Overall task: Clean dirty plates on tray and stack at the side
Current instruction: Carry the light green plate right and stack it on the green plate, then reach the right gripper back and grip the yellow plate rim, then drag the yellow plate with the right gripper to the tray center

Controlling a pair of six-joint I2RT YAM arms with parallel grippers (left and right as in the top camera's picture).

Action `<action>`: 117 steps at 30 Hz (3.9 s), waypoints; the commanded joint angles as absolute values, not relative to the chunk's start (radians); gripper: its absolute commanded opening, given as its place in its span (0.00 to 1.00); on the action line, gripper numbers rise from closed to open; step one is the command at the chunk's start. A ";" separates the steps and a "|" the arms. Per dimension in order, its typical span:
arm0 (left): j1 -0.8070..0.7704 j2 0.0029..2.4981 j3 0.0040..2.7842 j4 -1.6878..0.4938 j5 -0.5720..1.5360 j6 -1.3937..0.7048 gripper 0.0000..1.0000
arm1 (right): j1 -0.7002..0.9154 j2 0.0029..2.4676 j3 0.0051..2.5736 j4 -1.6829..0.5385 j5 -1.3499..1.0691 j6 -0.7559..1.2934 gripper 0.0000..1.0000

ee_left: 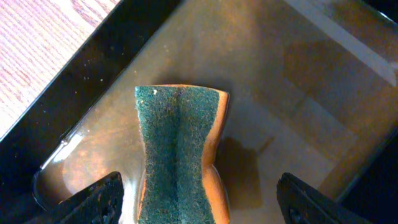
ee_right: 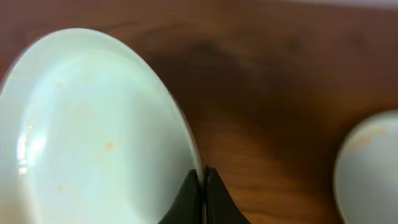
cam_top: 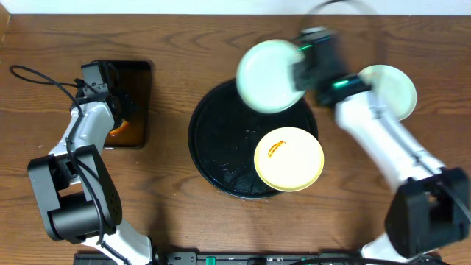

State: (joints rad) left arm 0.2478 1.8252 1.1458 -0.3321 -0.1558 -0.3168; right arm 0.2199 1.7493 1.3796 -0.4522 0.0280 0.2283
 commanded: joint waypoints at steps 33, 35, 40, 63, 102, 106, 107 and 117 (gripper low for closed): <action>0.251 1.823 1.150 -0.331 -0.157 -0.318 0.80 | -0.501 1.688 1.110 -0.423 -0.693 0.405 0.68; 0.251 1.823 1.150 -0.331 -0.157 -0.318 0.80 | -0.489 1.644 1.110 -0.522 -0.731 0.356 0.66; 0.251 1.823 1.150 -0.331 -0.157 -0.318 0.80 | -0.375 1.536 1.110 -0.842 -0.717 0.206 0.62; 0.251 1.823 1.150 -0.331 -0.157 -0.318 0.80 | 0.291 1.497 0.916 -0.993 -0.225 0.735 0.62; 0.251 1.823 1.150 -0.331 -0.157 -0.318 0.80 | 0.395 1.499 0.884 -0.577 -0.218 0.739 0.01; 0.251 1.824 1.150 -0.331 -0.157 -0.318 0.80 | 0.389 1.526 0.967 -0.489 -0.211 0.679 0.01; 0.251 1.823 1.150 -0.331 -0.157 -0.318 0.80 | 0.389 1.541 0.991 -0.490 -0.211 0.672 0.01; 0.251 1.823 1.150 -0.331 -0.157 -0.318 0.80 | 0.389 1.787 1.108 -0.485 -0.287 0.596 0.01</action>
State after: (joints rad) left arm 0.2478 1.8252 1.1458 -0.3321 -0.1558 -0.3168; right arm 0.3916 1.7153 1.0973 -0.4866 -0.2440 0.6472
